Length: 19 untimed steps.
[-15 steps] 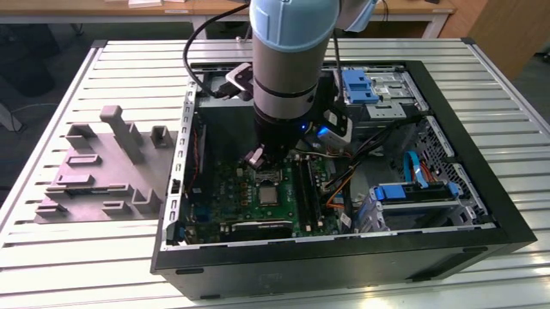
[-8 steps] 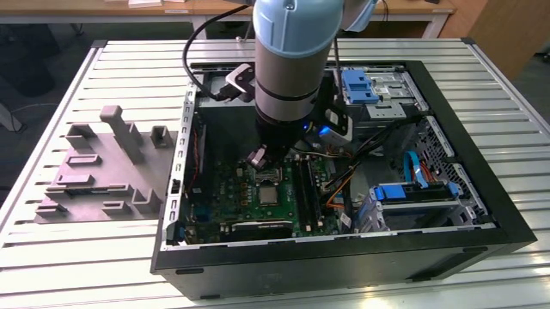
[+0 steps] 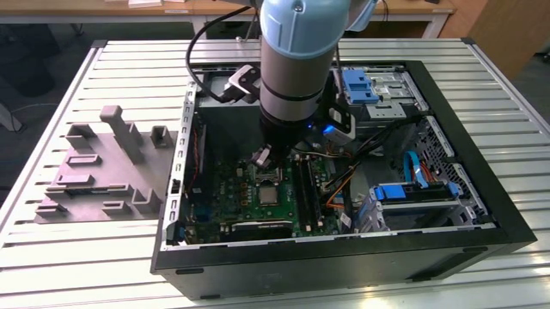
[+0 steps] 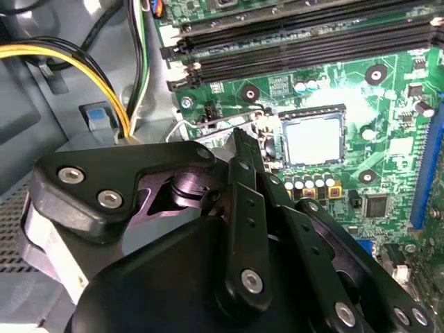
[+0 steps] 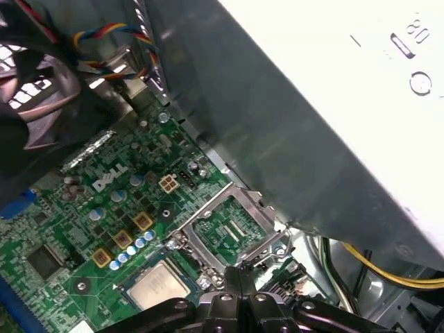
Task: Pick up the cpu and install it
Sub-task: 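Close the cpu cover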
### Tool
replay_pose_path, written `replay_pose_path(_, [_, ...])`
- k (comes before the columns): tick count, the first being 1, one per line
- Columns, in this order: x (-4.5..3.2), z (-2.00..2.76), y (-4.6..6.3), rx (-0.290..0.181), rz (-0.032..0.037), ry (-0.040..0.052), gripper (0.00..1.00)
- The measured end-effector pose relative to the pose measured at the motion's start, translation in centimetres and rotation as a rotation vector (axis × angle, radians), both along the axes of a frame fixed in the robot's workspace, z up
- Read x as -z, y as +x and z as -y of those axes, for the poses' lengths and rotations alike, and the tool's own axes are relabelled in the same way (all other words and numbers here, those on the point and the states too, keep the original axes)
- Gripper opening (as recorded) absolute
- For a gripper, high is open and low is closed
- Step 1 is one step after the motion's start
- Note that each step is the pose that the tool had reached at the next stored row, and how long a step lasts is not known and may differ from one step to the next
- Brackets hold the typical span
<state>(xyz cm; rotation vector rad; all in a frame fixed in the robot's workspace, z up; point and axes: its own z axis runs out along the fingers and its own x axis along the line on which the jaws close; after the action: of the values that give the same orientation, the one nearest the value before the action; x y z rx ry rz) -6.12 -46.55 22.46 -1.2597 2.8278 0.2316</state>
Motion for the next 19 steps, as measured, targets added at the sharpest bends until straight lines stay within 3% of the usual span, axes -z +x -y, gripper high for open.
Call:
replay_pose_path(3, [0.09, -0.15, 0.15, -0.001, -0.0002, 0.0135, 0.11])
replay_pose_path(6, [0.17, -0.19, 0.20, -0.002, -0.0001, 0.0519, 0.11])
replay_pose_path(7, [0.19, -0.20, 0.20, -0.002, 0.0000, 0.0588, 0.11])
replay_pose_path(19, [0.20, -0.21, 0.22, -0.002, -0.0001, 0.0596, 0.11])
